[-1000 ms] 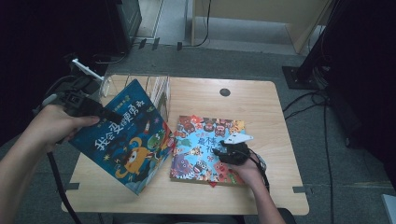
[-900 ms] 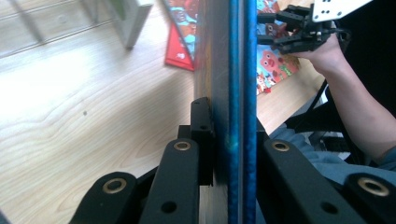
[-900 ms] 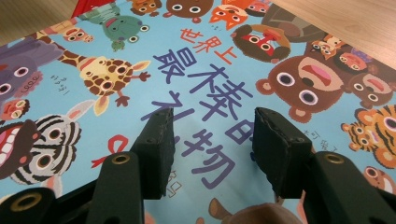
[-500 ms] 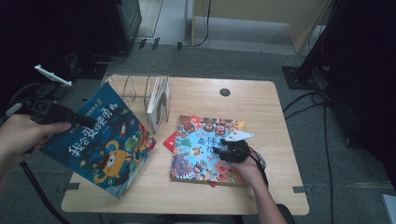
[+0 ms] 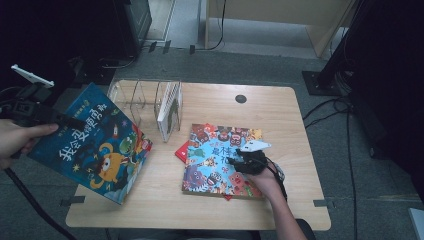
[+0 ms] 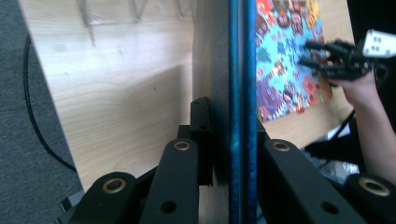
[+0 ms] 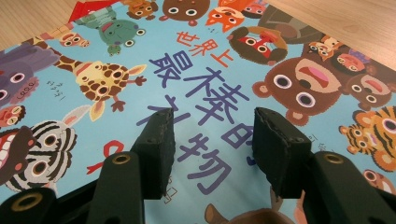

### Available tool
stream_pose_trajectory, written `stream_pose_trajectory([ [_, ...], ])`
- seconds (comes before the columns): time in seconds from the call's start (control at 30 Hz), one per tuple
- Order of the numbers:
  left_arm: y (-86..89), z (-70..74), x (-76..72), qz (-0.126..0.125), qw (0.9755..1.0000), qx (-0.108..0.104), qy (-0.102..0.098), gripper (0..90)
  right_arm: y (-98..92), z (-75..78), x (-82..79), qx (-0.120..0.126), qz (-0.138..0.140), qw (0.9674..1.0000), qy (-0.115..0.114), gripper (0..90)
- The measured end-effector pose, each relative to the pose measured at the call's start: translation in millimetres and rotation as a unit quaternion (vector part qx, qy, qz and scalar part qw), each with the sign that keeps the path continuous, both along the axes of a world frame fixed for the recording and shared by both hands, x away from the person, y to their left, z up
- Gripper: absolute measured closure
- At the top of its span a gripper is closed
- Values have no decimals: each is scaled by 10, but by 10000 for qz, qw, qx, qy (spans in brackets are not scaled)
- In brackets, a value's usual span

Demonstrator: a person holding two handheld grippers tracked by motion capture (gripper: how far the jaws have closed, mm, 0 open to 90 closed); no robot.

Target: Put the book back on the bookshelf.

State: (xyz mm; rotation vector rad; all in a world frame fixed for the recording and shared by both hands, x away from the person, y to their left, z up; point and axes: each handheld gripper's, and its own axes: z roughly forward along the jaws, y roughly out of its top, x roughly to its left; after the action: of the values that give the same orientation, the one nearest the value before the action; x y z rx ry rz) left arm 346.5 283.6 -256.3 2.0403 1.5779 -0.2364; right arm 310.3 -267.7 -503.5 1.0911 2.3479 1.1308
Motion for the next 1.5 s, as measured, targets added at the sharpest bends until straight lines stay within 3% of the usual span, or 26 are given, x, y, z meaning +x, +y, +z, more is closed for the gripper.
stream_pose_trajectory([
  [0.23, 122, 2, 204, 342, 9991, 234, 80, 818, 8, -3, -4, -59, 15, 10000, -53, 488],
  [0.43, 188, 47, 300, 640, 9973, 348, -23, 819, 7, -3, -2, -36, 3, 10000, -49, 492],
  [0.67, 205, 94, 403, 831, 9958, 370, -72, 822, 8, -3, -3, -47, -4, 10000, -60, 496],
  [0.87, 233, 108, 472, 965, 9947, 341, 38, 822, 8, -2, -5, -59, 2, 10000, -56, 496],
  [1.07, 287, 174, 477, 1083, 9934, 350, -118, 816, 11, -3, -9, -64, -9, 10000, -62, 497],
  [1.43, 218, 70, 848, 1392, 9898, 161, -242, 820, 19, -1, -24, 29, -90, 10000, -2, 486],
  [1.5, 207, 57, 921, 1427, 9893, 160, -266, 820, 35, -1, -39, -45, -98, 9999, -39, 481],
])
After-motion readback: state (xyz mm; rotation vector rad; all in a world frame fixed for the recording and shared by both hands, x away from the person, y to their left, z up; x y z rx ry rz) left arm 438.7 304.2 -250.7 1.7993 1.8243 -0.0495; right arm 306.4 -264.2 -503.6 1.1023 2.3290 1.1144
